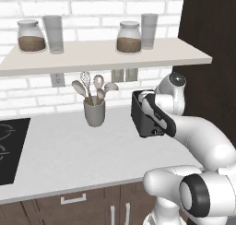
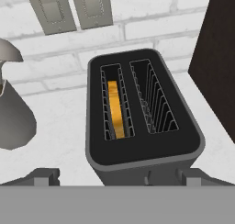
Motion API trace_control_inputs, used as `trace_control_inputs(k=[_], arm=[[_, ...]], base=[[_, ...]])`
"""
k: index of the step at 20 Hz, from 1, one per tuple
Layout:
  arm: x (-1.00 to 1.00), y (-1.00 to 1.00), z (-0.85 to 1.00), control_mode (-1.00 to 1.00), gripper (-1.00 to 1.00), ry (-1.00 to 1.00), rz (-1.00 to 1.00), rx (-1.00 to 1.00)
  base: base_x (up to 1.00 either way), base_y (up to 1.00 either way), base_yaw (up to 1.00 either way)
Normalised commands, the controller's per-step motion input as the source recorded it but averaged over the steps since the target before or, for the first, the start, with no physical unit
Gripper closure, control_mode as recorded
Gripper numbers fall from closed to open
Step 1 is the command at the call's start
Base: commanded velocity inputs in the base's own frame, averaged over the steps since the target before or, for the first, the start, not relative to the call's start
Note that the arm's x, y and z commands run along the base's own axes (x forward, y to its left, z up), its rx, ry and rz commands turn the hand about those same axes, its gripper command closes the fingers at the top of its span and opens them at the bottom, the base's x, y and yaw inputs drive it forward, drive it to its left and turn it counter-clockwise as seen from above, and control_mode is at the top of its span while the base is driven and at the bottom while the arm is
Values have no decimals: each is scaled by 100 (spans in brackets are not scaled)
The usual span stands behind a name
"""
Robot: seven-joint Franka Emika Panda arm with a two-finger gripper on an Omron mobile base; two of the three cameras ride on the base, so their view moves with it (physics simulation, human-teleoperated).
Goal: Start the toaster. Once the lever pops up, take the bread to the plate on the dining counter.
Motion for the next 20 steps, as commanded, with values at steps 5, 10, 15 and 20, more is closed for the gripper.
trace_control_inputs(k=[5,10,15,20], arm=[[0,0,0,-100,-100,0,0,0],[0,0,0,-100,-100,0,0,0],[0,0,0,-100,-100,0,0,0],[0,0,0,-100,-100,0,0,0]], base=[[0,0,0],[0,0,0],[0,0,0],[0,0,0]])
